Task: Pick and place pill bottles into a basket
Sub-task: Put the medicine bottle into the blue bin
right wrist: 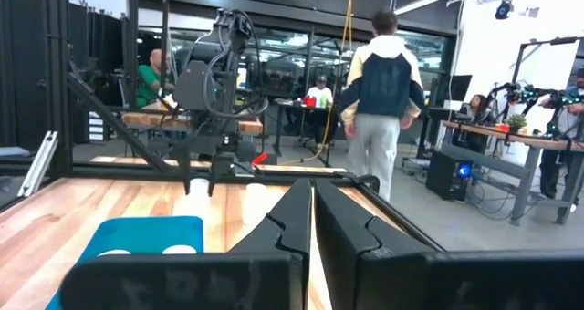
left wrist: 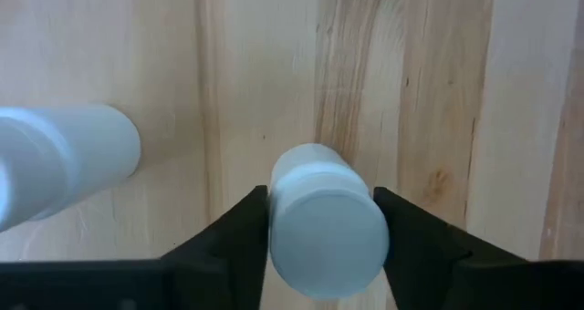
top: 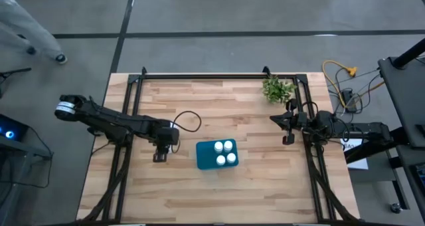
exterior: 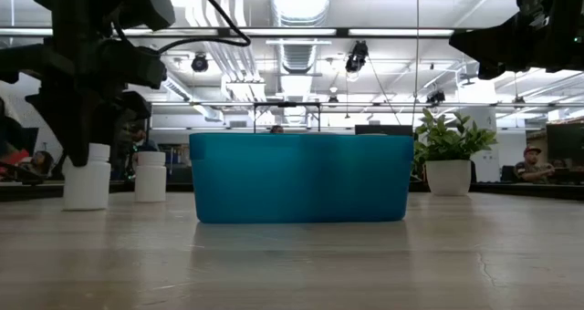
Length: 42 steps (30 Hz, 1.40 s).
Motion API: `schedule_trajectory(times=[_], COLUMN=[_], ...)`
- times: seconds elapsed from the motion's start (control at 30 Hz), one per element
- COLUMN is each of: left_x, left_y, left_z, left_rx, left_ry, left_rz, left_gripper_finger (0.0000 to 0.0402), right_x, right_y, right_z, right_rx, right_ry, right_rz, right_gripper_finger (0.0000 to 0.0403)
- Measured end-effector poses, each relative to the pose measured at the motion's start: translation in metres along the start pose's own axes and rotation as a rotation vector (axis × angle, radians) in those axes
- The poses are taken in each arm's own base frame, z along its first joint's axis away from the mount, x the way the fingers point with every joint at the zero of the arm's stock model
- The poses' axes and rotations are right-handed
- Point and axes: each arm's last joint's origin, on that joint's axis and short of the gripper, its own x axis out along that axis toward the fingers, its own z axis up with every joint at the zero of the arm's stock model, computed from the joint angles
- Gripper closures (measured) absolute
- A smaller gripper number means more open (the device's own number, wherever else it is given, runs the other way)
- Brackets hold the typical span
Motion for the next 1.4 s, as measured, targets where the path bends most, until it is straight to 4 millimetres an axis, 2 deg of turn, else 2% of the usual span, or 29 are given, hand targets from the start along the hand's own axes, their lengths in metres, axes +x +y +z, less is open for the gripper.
schedule_trajectory(times=[0.07, 0.37, 0.77, 0.9, 1.07, 1.4], left_x=[-0.001, -0.015, -0.062, -0.072, -0.076, -0.059], left_y=[0.0, -0.004, -0.012, -0.015, -0.02, -0.026], left_z=[0.001, 0.014, 0.049, 0.064, 0.089, 0.131], left_rx=[0.0, 0.036, 0.104, 0.144, 0.203, 0.312], left_ry=[-0.007, -0.05, -0.195, -0.203, -0.189, -0.147], left_rz=[-0.004, -0.05, -0.084, -0.081, -0.072, -0.001], left_gripper_finger=[0.026, 0.026, 0.026, 0.026, 0.026, 0.026], right_x=[0.0, 0.0, 0.0, 0.0, 0.0, 0.0], right_y=[0.0, 0.0, 0.0, 0.0, 0.0, 0.0], right_z=[0.0, 0.0, 0.0, 0.0, 0.0, 0.0], right_rx=[0.0, 0.0, 0.0, 0.0, 0.001, 0.0], right_ry=[0.0, 0.0, 0.001, 0.001, 0.001, 0.002], right_rz=[0.0, -0.005, -0.008, -0.008, -0.009, -0.008], right_gripper_finger=[0.0394, 0.0394, 0.0394, 0.0394, 0.0394, 0.0394])
